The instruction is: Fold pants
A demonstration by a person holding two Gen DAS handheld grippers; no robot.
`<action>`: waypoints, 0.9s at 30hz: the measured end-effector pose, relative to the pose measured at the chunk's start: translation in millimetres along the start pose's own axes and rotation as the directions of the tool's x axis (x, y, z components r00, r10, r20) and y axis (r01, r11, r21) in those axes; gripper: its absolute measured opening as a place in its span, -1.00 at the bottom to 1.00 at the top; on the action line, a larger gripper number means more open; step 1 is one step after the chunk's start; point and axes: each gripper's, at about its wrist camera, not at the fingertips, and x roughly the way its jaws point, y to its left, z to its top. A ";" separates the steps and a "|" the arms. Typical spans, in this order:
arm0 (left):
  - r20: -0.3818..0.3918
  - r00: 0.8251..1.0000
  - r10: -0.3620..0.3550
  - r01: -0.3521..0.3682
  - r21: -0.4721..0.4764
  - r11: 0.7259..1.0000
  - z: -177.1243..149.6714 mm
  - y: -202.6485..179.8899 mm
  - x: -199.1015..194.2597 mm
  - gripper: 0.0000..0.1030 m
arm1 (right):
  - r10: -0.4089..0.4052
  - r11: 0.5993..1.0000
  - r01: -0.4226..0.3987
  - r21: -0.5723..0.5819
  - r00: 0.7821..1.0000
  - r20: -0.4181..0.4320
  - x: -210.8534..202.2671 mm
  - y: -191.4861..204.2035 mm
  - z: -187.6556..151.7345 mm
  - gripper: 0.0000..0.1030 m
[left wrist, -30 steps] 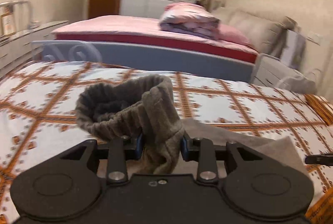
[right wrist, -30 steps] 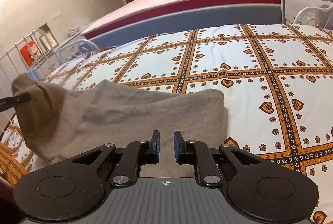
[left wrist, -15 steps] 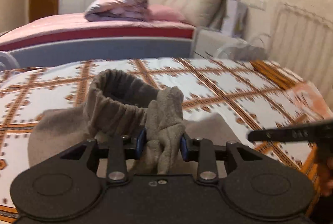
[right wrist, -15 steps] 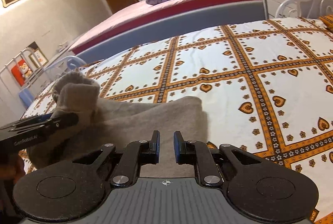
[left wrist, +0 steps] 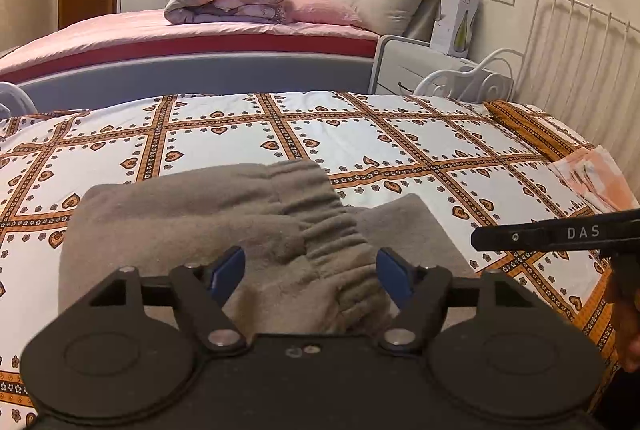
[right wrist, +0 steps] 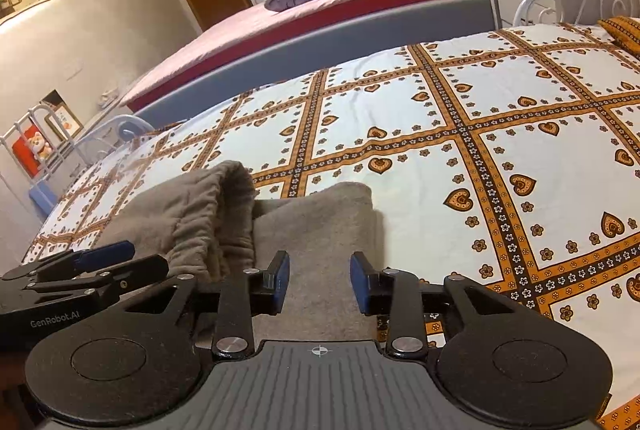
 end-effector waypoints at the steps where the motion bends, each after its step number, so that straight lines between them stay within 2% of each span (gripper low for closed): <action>1: 0.001 1.000 0.002 -0.002 0.000 1.000 -0.2 -0.7 -0.2 0.24 | -0.003 1.000 0.003 -0.002 1.000 0.002 0.0 1.0 -0.1 -0.33; 4: 0.003 1.000 0.018 -0.018 -0.002 1.000 -0.3 1.4 -3.3 0.24 | 0.001 1.000 -0.001 0.003 1.000 0.007 0.2 2.7 0.2 -0.33; 7: 0.016 0.999 0.045 -0.045 -0.033 0.998 2.0 17.1 -11.9 0.25 | 0.053 0.998 -0.054 0.034 0.998 0.020 -1.0 4.7 2.3 -0.33; 12: 0.027 0.990 0.136 -0.132 -0.104 0.986 5.6 65.1 -35.0 0.25 | 0.172 0.978 -0.171 0.119 0.985 -0.002 10.1 11.6 2.3 -0.33; 16: 0.036 0.980 0.196 -0.186 -0.182 0.965 4.3 110.3 -59.1 0.27 | 0.231 0.959 -0.221 0.176 0.972 -0.037 26.3 18.0 -1.6 -0.33; 18: 0.026 0.974 0.226 -0.215 -0.224 0.951 1.7 133.5 -69.5 0.26 | 0.279 0.931 -0.257 0.260 0.959 -0.053 36.0 15.2 -4.9 -0.33; 21: 0.025 0.969 0.247 -0.232 -0.272 0.934 -3.1 156.0 -83.0 0.26 | 0.349 0.867 -0.292 0.403 0.934 -0.074 50.6 8.2 -15.2 -0.33; 23: 0.015 0.967 0.256 -0.242 -0.276 0.930 -5.3 162.5 -87.0 0.26 | 0.357 0.856 -0.285 0.432 0.929 -0.093 58.5 10.2 -19.5 -0.32; 25: 0.013 0.965 0.263 -0.250 -0.271 0.930 -6.9 167.3 -89.9 0.27 | 0.345 0.859 -0.259 0.442 0.930 -0.125 67.6 12.4 -21.9 -0.16; 27: 0.005 0.964 0.266 -0.254 -0.281 0.926 -11.5 172.4 -91.9 0.27 | 0.347 0.850 -0.251 0.462 0.928 -0.133 74.0 14.0 -24.3 0.17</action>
